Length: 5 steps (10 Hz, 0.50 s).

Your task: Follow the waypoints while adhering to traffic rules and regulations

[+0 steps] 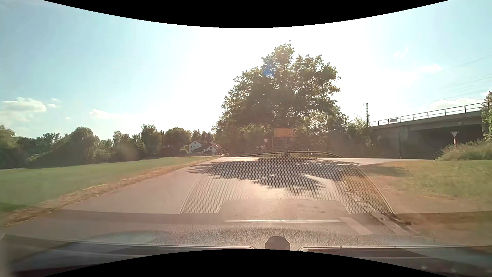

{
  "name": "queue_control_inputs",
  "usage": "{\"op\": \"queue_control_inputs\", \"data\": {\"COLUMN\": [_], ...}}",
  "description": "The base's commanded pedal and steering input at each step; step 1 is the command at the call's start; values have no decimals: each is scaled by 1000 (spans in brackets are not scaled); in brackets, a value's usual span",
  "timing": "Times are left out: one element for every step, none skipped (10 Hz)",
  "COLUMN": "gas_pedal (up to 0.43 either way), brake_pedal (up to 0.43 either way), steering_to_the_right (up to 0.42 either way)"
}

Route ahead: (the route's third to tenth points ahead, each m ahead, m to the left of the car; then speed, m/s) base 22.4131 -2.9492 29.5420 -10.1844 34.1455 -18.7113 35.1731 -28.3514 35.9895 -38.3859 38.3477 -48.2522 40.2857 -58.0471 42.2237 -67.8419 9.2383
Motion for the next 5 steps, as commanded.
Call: {"op": "queue_control_inputs", "data": {"gas_pedal": [0, 0, 0, 0, 0], "brake_pedal": [24, 49, 73, 98, 122], "steering_to_the_right": [86, 90, 94, 98, 104]}}
